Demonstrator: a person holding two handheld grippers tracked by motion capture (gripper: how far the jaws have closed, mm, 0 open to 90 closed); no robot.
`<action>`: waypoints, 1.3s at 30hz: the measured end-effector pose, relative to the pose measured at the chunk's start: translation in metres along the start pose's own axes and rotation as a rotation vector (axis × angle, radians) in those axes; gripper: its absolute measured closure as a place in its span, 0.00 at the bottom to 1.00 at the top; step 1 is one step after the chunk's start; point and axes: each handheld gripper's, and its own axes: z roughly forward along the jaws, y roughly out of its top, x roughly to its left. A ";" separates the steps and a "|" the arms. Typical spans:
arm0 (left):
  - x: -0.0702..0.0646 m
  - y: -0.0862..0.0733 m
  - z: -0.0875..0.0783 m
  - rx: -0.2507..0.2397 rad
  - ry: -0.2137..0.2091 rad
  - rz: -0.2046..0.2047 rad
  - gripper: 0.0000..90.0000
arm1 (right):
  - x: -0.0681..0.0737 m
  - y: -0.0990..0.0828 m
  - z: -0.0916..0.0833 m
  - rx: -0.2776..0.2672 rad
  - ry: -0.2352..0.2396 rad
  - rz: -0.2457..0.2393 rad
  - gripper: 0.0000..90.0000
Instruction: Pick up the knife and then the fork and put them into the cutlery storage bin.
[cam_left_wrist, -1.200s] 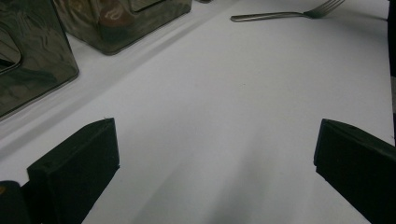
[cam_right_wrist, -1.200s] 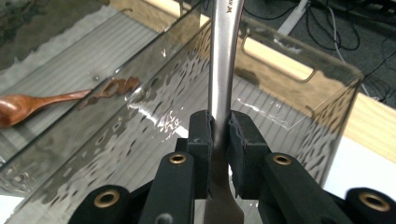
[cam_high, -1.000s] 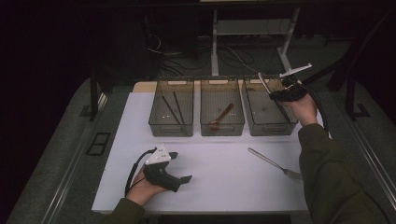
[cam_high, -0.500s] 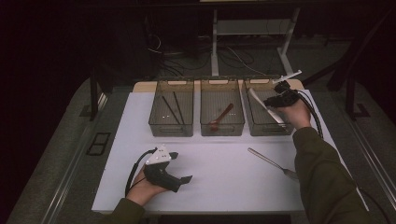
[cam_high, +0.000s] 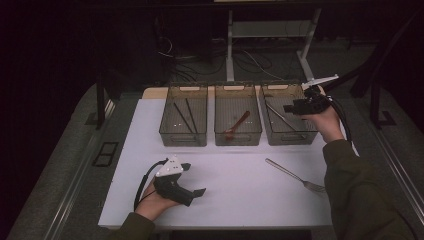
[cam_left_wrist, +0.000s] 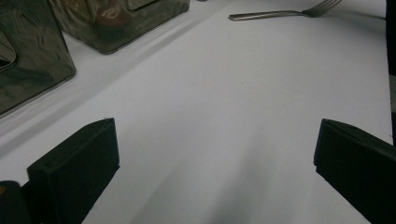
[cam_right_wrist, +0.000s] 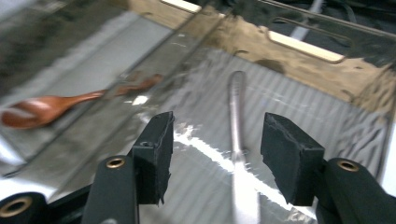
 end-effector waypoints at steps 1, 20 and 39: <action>0.000 0.000 0.000 0.000 0.000 0.000 0.00 | 0.001 -0.001 -0.005 -0.009 0.010 -0.001 0.48; -0.001 0.000 0.001 0.002 -0.004 0.003 0.00 | 0.039 -0.040 -0.066 -0.103 0.096 -0.047 0.41; -0.001 -0.001 0.000 0.001 -0.009 0.007 0.00 | 0.077 -0.089 -0.067 0.100 0.121 -0.145 0.53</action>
